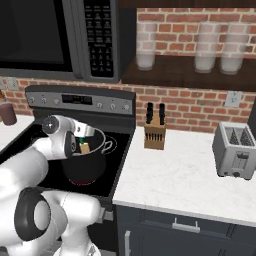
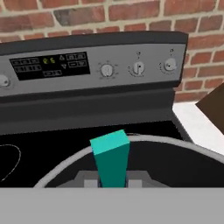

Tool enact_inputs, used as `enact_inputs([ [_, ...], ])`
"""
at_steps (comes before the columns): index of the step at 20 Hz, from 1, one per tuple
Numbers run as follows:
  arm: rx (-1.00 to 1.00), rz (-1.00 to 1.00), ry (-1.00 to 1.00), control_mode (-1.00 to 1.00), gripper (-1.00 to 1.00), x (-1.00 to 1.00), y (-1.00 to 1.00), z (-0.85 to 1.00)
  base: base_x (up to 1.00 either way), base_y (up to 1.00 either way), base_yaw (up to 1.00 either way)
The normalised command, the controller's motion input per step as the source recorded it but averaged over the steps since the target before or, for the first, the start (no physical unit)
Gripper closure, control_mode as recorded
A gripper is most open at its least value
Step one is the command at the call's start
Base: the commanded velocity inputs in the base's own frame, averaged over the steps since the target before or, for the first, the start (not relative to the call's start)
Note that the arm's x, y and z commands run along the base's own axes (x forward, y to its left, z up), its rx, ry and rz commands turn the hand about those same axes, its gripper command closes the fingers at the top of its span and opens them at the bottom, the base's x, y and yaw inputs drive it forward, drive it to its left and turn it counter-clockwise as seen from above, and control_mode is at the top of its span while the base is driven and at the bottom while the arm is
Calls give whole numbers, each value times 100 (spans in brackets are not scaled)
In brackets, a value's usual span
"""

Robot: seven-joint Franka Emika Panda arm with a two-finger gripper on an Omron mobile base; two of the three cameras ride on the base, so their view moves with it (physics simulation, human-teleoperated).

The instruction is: Put the cucumber and tomato in the pot. Retrieve the spatula and lightly stir the vegetables in the pot.

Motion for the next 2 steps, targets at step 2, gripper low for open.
enact_inputs([
  [2, 2, 0, 0, -100, 100, -20, -3, 56, 0, 0, 0],
])
